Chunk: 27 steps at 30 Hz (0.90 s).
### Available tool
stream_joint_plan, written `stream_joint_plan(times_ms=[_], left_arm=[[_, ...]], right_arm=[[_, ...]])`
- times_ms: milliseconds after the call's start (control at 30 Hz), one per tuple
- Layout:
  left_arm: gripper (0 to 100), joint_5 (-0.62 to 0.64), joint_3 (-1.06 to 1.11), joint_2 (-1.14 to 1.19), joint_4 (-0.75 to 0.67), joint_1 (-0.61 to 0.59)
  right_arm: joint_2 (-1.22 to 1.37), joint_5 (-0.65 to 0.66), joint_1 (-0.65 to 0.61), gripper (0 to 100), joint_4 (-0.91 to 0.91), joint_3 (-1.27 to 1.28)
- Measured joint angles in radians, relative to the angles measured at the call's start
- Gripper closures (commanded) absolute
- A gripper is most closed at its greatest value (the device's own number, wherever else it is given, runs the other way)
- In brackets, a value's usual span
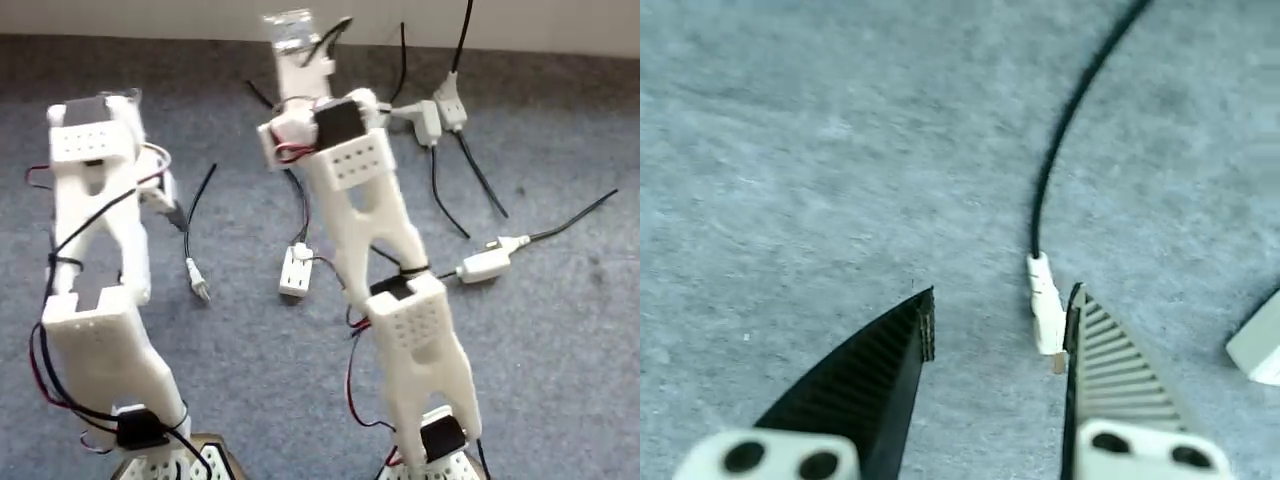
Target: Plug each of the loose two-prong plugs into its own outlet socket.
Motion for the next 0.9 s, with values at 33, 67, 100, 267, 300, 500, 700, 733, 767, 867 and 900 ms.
stream_joint_plan(times_ms=[33,67,100,267,300,500,700,733,767,867,900], left_arm=[[78,0.015,0.018,-0.002,-0.002,0.026],[78,0.026,0.041,-0.002,-0.009,0.046],[78,0.035,0.064,-0.002,-0.025,0.063],[78,0.057,0.166,-0.002,-0.051,0.1],[78,0.068,0.19,-0.002,-0.057,0.104],[78,0.14,0.316,-0.002,-0.143,0.104],[78,0.163,0.41,-0.002,-0.23,0.104],[78,0.163,0.417,-0.002,-0.238,0.104],[78,0.163,0.423,-0.006,-0.244,0.104],[78,0.163,0.44,-0.015,-0.244,0.104],[78,0.164,0.448,-0.017,-0.244,0.104]], right_arm=[[-0.04,0.0,0.029,80.0,0.0,0.029],[-0.081,0.0,0.057,80.0,0.0,0.052],[-0.126,0.0,0.083,80.0,0.0,0.072],[-0.293,0.029,0.149,80.0,0.0,0.098],[-0.313,0.048,0.152,80.0,0.0,0.098],[-0.354,0.081,0.172,80.0,0.0,0.101],[-0.354,0.081,0.232,80.0,-0.006,0.101],[-0.354,0.081,0.244,80.0,-0.008,0.101],[-0.354,0.081,0.256,80.0,-0.008,0.101],[-0.354,0.081,0.285,80.0,-0.015,0.107],[-0.354,0.081,0.287,80.0,-0.015,0.107]])
